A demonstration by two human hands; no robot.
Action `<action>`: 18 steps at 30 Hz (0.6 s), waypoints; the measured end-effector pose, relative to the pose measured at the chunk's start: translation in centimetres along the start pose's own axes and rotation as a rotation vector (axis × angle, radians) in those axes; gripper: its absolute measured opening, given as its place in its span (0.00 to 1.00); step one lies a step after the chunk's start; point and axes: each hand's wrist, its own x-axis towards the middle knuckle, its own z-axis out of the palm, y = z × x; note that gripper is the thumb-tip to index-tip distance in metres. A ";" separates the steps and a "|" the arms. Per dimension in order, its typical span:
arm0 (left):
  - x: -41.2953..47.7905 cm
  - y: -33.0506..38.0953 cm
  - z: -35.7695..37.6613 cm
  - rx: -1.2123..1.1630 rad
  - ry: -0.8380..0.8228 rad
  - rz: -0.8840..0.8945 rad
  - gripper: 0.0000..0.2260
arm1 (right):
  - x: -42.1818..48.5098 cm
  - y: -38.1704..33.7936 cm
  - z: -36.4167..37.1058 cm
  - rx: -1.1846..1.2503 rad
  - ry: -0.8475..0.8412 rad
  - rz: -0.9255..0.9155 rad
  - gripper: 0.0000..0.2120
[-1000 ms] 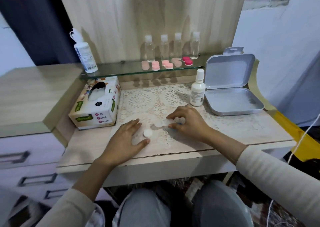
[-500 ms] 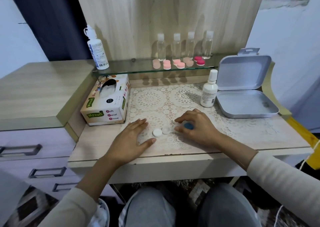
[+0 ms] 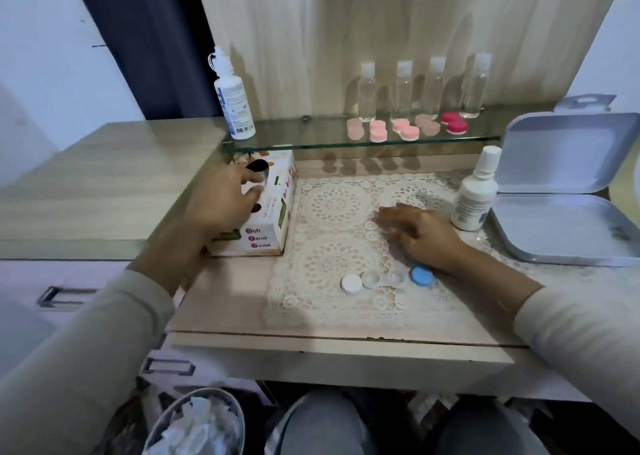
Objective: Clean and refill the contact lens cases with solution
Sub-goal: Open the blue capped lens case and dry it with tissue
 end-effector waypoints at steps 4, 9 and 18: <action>2.4 -1.2 0.5 0.114 -0.135 -0.068 0.12 | 0.4 1.0 0.7 -0.070 0.006 -0.068 0.18; 4.3 -1.6 1.1 0.169 -0.277 -0.029 0.13 | 0.7 1.6 1.1 -0.047 0.012 -0.090 0.18; 5.2 -2.1 2.0 0.208 -0.331 -0.002 0.14 | 0.8 2.1 1.6 0.009 0.045 -0.103 0.18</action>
